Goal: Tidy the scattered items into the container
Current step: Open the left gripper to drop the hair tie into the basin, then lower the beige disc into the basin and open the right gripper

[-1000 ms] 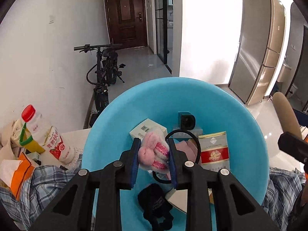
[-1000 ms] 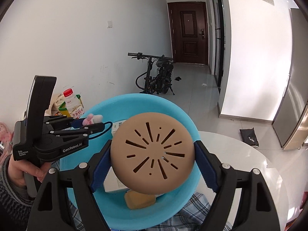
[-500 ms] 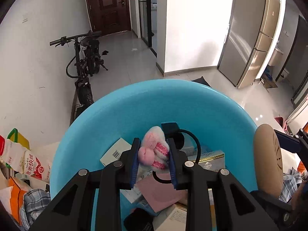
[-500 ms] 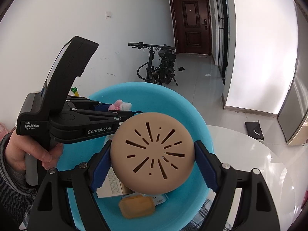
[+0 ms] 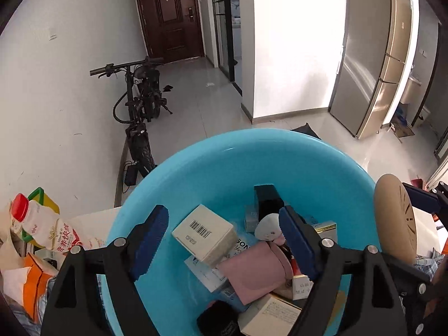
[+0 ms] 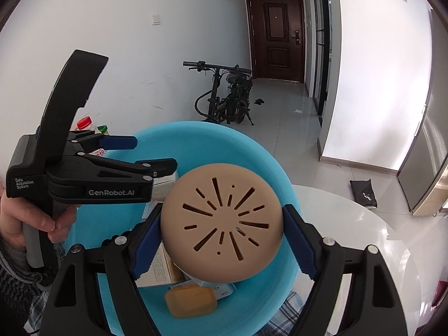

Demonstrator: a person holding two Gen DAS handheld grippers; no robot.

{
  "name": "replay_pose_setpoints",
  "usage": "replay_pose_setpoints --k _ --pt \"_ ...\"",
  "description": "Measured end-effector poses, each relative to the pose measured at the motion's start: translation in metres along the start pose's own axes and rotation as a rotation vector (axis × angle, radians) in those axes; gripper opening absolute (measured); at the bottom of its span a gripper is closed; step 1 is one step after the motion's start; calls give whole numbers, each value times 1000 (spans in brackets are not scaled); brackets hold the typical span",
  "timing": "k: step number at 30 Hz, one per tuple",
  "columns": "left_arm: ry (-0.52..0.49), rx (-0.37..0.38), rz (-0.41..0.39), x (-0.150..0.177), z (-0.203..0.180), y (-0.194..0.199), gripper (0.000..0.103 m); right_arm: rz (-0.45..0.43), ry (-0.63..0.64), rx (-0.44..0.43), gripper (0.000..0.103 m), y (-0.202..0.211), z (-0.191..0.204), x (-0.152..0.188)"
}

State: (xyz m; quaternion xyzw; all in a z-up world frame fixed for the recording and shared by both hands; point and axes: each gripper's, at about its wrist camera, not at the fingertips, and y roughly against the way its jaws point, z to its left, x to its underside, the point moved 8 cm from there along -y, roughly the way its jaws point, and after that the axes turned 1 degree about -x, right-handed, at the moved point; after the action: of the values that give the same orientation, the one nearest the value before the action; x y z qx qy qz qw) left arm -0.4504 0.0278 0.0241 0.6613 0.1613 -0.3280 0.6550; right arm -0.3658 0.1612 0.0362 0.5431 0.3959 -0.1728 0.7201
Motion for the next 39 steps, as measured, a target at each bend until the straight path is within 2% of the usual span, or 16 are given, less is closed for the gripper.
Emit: replay_pose_setpoints --k 9,11,15,17,21,23,34,39 --pt "9 -44 -24 44 26 49 84 31 46 -20 80 -3 22 -16" --pt "2 -53 -18 57 26 55 87 62 62 -36 80 -12 29 -22" --pt "-19 -55 3 75 24 55 87 138 76 -65 80 -37 39 -30" --pt "-21 -58 5 78 23 52 87 178 72 -83 80 -49 43 -29" --pt "-12 -51 18 77 21 39 87 287 42 -174 80 -81 53 -27" --pt "-7 -50 19 76 22 34 87 313 33 -181 80 -92 55 -27" --pt "5 -37 9 73 24 27 87 314 81 -89 81 -112 52 -29" --pt "10 -34 2 71 22 30 87 296 71 -98 84 -102 49 -30"
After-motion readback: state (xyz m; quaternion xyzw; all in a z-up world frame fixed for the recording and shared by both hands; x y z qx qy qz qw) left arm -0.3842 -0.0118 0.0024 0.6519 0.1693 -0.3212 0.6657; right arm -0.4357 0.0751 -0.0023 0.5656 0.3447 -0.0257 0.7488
